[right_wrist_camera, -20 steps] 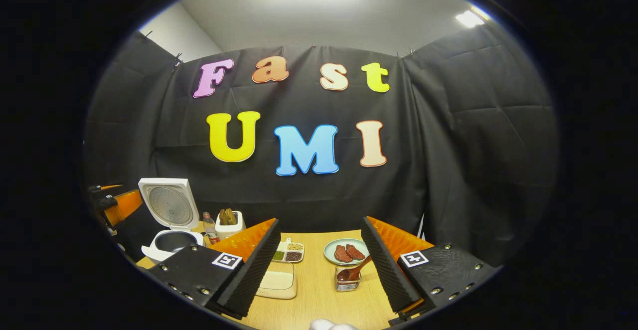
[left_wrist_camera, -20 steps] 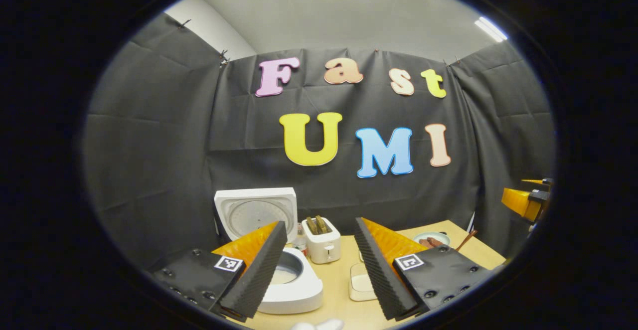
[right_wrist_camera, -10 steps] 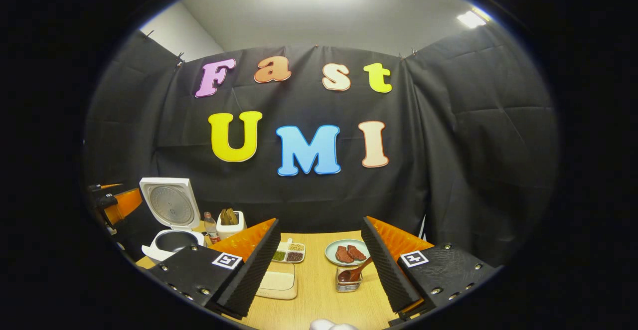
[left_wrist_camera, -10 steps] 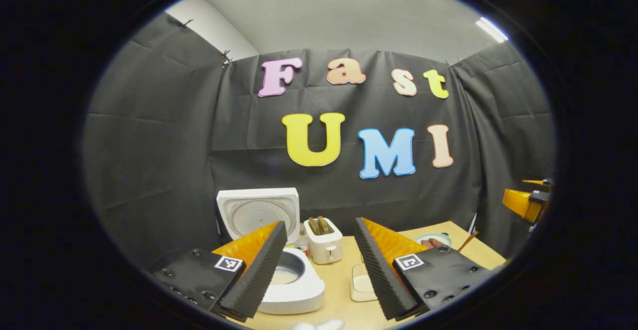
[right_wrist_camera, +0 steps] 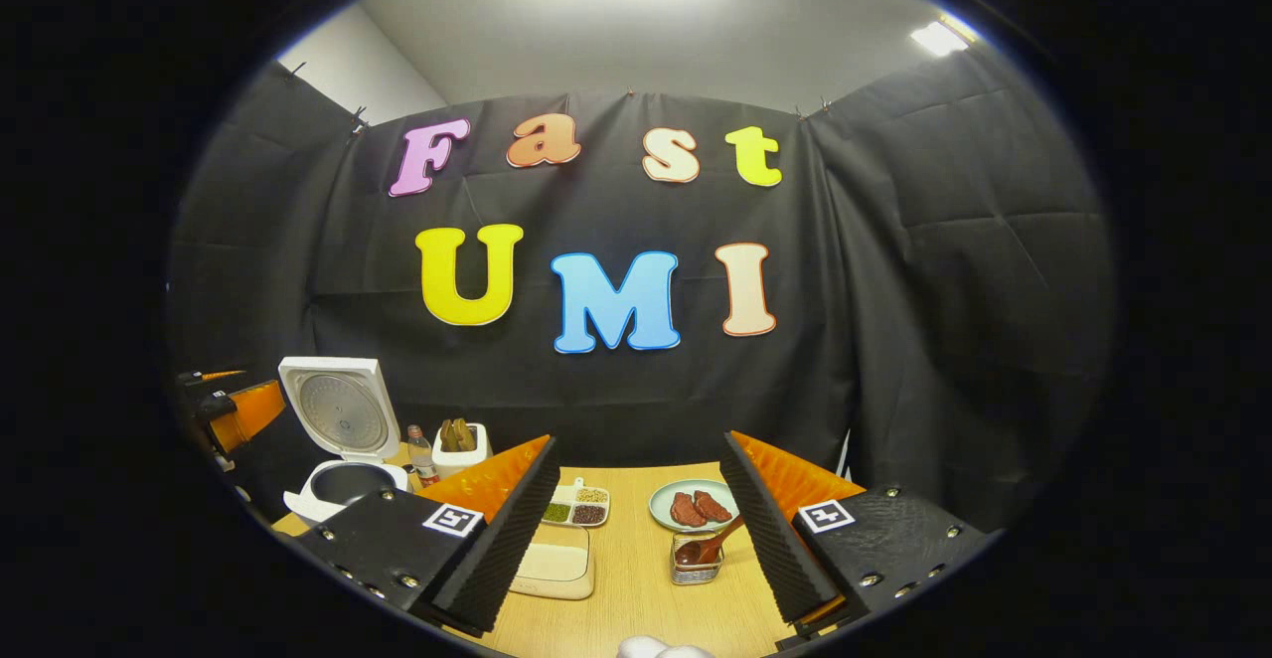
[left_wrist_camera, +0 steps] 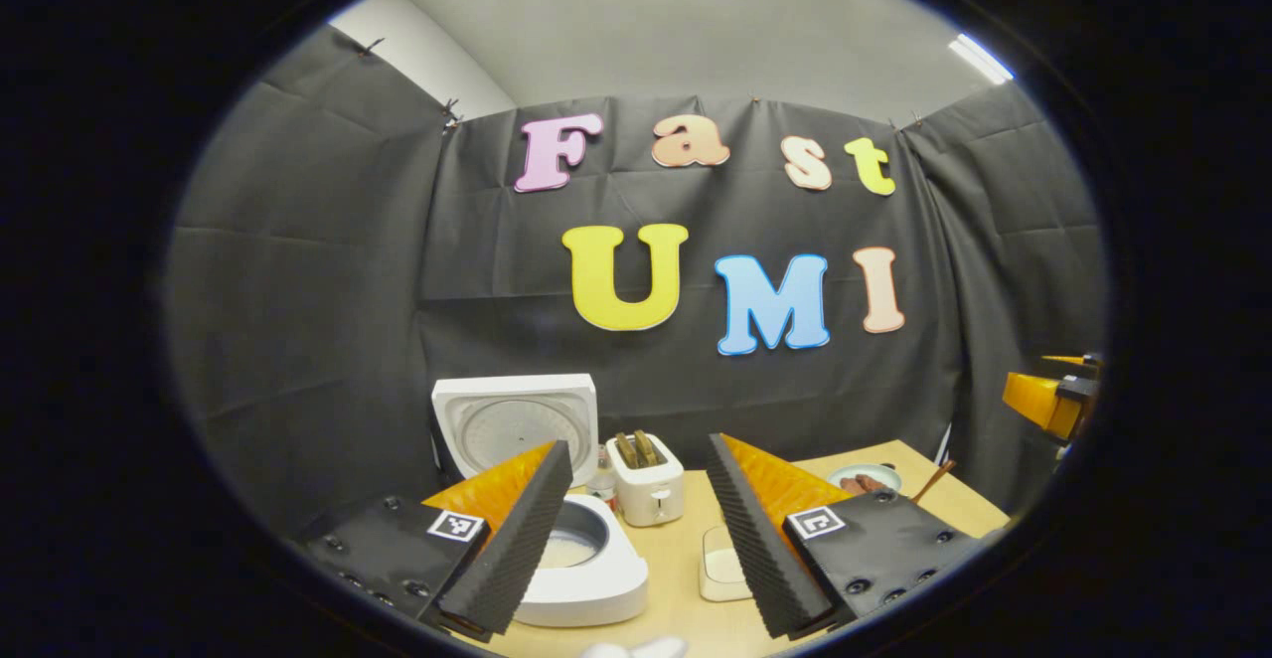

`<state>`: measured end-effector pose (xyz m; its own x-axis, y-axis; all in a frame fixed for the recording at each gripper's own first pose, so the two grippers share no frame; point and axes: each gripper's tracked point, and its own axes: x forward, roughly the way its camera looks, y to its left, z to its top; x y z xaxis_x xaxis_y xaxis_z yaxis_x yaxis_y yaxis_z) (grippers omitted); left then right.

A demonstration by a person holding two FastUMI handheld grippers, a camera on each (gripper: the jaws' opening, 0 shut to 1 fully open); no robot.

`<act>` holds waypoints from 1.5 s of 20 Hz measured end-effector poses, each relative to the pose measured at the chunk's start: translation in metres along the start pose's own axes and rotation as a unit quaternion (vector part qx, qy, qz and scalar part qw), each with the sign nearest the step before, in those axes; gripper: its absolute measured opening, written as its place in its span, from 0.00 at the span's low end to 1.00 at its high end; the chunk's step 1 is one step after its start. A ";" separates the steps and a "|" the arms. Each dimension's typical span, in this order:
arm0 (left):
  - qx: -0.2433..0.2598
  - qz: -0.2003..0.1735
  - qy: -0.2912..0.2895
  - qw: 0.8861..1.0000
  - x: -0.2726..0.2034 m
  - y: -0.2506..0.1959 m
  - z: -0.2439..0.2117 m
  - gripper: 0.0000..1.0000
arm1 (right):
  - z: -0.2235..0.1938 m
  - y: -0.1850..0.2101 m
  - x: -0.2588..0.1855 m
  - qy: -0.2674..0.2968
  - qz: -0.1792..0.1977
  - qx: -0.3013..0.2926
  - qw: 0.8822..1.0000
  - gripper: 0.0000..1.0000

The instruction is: Close the left gripper, press the button to open the rice cooker; take a wooden spoon from the chopstick holder with the right hand, scoop a spoonful of rice and pour it into the rice cooker, then put the wooden spoon back into the chopstick holder.

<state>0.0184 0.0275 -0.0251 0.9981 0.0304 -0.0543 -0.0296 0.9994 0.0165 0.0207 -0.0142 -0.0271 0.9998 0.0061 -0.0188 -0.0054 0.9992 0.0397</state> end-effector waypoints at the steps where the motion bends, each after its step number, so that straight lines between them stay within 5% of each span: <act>1: 0.000 -0.001 0.000 1.000 0.001 0.000 0.002 0.94 | 0.000 0.000 0.000 0.000 0.001 0.000 1.000 0.99; 30: 0.000 0.000 0.002 1.000 0.002 0.002 -0.002 0.94 | -0.002 0.003 0.000 0.004 0.000 0.006 1.000 0.99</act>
<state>0.0198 0.0293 -0.0267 0.9979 0.0306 -0.0579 -0.0297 0.9994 0.0170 0.0208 -0.0114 -0.0291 0.9996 0.0060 -0.0267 -0.0046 0.9986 0.0526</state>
